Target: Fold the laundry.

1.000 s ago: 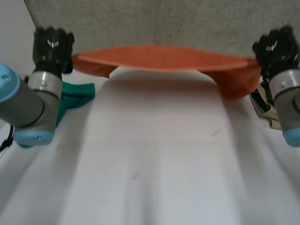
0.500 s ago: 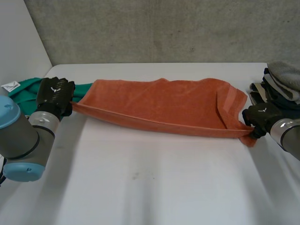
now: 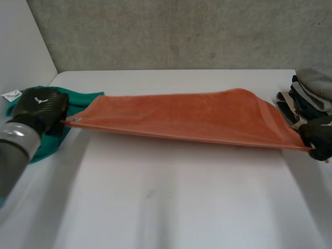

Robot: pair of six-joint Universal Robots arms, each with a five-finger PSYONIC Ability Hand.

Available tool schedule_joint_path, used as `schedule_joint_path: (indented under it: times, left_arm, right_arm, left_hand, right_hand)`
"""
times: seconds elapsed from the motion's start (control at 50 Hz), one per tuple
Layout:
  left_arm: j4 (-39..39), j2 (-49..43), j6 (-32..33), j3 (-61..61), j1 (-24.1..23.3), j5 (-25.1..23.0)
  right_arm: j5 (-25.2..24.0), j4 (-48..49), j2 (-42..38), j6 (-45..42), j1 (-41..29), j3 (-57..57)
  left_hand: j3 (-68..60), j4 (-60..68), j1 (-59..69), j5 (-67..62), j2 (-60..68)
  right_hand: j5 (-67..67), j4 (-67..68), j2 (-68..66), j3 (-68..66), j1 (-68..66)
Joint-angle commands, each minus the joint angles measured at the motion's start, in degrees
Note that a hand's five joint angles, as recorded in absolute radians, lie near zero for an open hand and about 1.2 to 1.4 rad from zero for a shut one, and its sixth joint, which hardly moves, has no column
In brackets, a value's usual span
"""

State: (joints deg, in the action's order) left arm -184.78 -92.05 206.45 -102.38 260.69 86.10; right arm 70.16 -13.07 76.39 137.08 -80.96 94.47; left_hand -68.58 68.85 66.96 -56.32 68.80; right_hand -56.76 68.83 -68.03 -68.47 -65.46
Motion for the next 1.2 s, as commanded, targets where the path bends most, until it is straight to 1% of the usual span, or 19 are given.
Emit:
schedule_joint_path:
  times: [0.02,0.12,0.2,0.22,0.3,0.32,0.4,0.44,0.5,0.64,0.84,0.86,0.88,0.9,0.92,1.02,1.06,1.16,1.2]
  left_arm:
    - [16.63,11.01,7.47,-0.80,1.76,-1.90]
    - [17.78,11.72,12.04,-3.53,1.58,-1.99]
    - [16.73,7.25,12.66,-4.06,1.32,-1.90]
    - [15.95,3.67,12.75,-3.45,1.06,-1.82]
    - [12.09,-4.77,12.05,0.14,0.35,-1.55]
    - [11.11,-6.46,12.05,1.20,0.09,-1.46]
    - [6.20,-14.88,11.79,7.51,-1.75,-0.76]
    - [3.91,-18.93,11.00,11.64,-3.24,-0.24]
    - [1.18,-23.07,9.59,16.41,-4.31,0.99]
    - [-5.58,-31.77,7.56,27.03,-4.92,5.74]
    - [-12.79,-38.11,7.39,33.03,-7.03,6.18]
    - [-14.37,-38.46,7.30,32.77,-7.47,6.10]
    - [-15.08,-38.55,7.39,32.51,-7.91,6.01]
    - [-15.70,-38.56,7.56,32.33,-8.35,6.01]
    - [-16.23,-38.56,7.65,32.15,-8.87,6.10]
    - [-16.76,-37.42,7.39,29.00,-10.46,6.53]
    - [-16.76,-36.45,7.30,27.07,-10.46,6.54]
    - [-16.41,-30.31,7.13,20.49,-10.20,6.36]
    - [-16.32,-28.20,7.04,17.84,-10.20,6.10]
  right_arm:
    - [0.24,-15.73,15.79,-16.11,5.01,1.94]
    - [0.24,-17.16,18.27,-22.91,5.64,5.54]
    - [1.37,-14.97,14.95,-23.18,3.80,6.87]
    - [1.81,-14.01,13.37,-23.18,2.83,6.61]
    - [6.99,-7.60,4.76,-21.77,-3.67,3.28]
    - [9.79,-4.54,1.43,-20.55,-5.77,1.44]
    - [15.51,3.90,-5.61,-18.61,-9.47,-3.66]
    - [16.84,8.47,-9.30,-18.60,-10.79,-5.95]
    - [16.94,14.80,-13.96,-18.17,-13.16,-9.72]
    - [17.64,26.16,-20.48,-18.08,-15.46,-16.15]
    - [17.81,33.63,-28.57,-17.64,-17.13,-23.98]
    - [18.08,34.33,-28.92,-17.55,-17.22,-24.24]
    - [18.86,35.65,-29.45,-17.29,-17.39,-24.24]
    - [19.39,36.18,-29.54,-17.03,-17.57,-24.07]
    - [19.74,36.45,-29.54,-16.76,-17.74,-23.81]
    - [21.68,36.36,-27.79,-12.90,-18.36,-20.82]
    - [21.59,36.01,-24.80,-9.91,-18.10,-17.75]
    - [20.63,33.91,-18.21,-5.16,-17.66,-11.07]
    - [18.61,31.01,-15.66,-3.84,-16.52,-7.99]
  left_hand:
    - [-11.42,11.15,13.04,-13.68,11.20]
    - [-11.42,11.15,13.04,-13.68,11.20]
    - [-11.42,11.15,13.04,-13.68,11.20]
    - [-11.42,11.15,13.04,-13.68,11.20]
    - [-11.42,11.15,13.04,-13.68,11.20]
    - [-11.42,11.15,13.04,-13.68,11.20]
    - [-11.42,11.15,13.04,-13.68,11.20]
    - [-11.42,11.15,13.04,-13.68,11.20]
    - [-11.42,11.15,13.04,-13.68,11.20]
    - [-11.42,11.15,13.04,-13.68,11.20]
    - [-11.42,11.15,13.04,-13.68,11.20]
    - [10.21,-10.48,-8.59,7.94,-10.43]
    - [33.74,-34.01,-32.12,31.47,-33.96]
    - [54.46,-54.73,-52.83,52.19,-54.68]
    - [58.58,-58.85,-56.96,56.32,-58.80]
    - [58.20,-58.47,-56.58,55.93,-58.42]
    - [58.03,-58.30,-56.41,55.76,-58.25]
    - [57.20,-57.47,-55.57,54.93,-57.42]
    - [57.03,-57.30,-55.40,54.76,-57.25]
  right_hand:
    - [-13.24,11.17,-11.97,-11.53,-14.54]
    - [-13.24,11.17,-11.97,-11.53,-14.54]
    - [-13.24,11.17,-11.97,-11.53,-14.54]
    - [-13.24,11.17,-11.97,-11.53,-14.54]
    - [-13.24,11.17,-11.97,-11.53,-14.54]
    - [-13.24,11.17,-11.97,-11.53,-14.54]
    - [-13.24,11.17,-11.97,-11.53,-14.54]
    - [-13.24,11.17,-11.97,-11.53,-14.54]
    - [-13.24,11.17,-11.97,-11.53,-14.54]
    - [-13.24,11.17,-11.97,-11.53,-14.54]
    - [-13.24,11.17,-11.97,-11.53,-14.54]
    - [-2.81,0.74,-1.54,-1.10,-4.11]
    - [38.09,-40.17,39.36,39.80,36.80]
    - [53.16,-55.23,54.43,54.87,51.86]
    - [56.76,-58.83,58.03,58.47,55.46]
    - [56.76,-58.83,58.03,58.47,55.46]
    - [56.76,-58.83,58.03,58.47,55.46]
    - [56.76,-58.83,58.03,58.47,55.46]
    - [52.49,-54.56,53.76,54.20,51.19]
